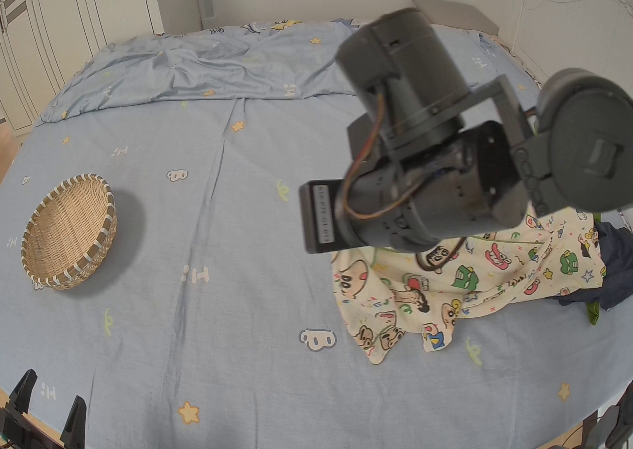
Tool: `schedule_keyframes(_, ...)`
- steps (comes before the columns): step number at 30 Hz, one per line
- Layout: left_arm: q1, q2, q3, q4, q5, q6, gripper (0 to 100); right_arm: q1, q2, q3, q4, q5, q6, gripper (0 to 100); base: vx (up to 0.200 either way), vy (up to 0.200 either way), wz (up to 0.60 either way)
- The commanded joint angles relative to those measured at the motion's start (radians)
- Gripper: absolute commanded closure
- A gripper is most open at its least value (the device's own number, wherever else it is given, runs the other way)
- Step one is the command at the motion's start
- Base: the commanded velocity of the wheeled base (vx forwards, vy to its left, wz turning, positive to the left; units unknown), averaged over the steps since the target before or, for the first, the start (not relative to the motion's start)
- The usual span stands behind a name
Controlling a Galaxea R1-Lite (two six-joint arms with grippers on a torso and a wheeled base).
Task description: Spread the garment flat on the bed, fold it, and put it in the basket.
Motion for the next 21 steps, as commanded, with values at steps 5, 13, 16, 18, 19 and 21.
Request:
schedule_keyframes(5, 0.000, -0.010, 0.018, 0.000, 0.000, 0.000, 0, 0.080, 0.221, -0.175, 0.007, -0.002, -0.008, 100, 0.000, 0.000, 0.00)
schedule_keyframes(13, 0.000, -0.010, 0.018, 0.000, 0.000, 0.000, 0, 0.057, 0.284, -0.175, 0.012, 0.000, -0.014, 0, 0.000, 0.000, 0.00)
schedule_keyframes(16, 0.000, -0.010, 0.018, 0.000, 0.000, 0.000, 0, 0.038, 0.302, -0.175, 0.024, 0.000, -0.032, 0, 0.000, 0.000, 0.00)
schedule_keyframes(18, 0.000, -0.010, 0.018, -0.001, 0.000, 0.000, 0, 0.021, 0.305, -0.175, 0.025, 0.006, -0.038, 0, 0.000, 0.000, 0.00)
schedule_keyframes(19, 0.000, -0.010, 0.018, 0.000, 0.000, 0.000, 0, 0.011, 0.305, -0.175, 0.025, 0.015, -0.044, 0, 0.000, 0.000, 0.00)
schedule_keyframes(21, 0.000, -0.010, 0.018, 0.000, 0.000, 0.000, 0, -0.017, 0.297, -0.175, 0.024, 0.043, -0.054, 0, 0.000, 0.000, 0.00)
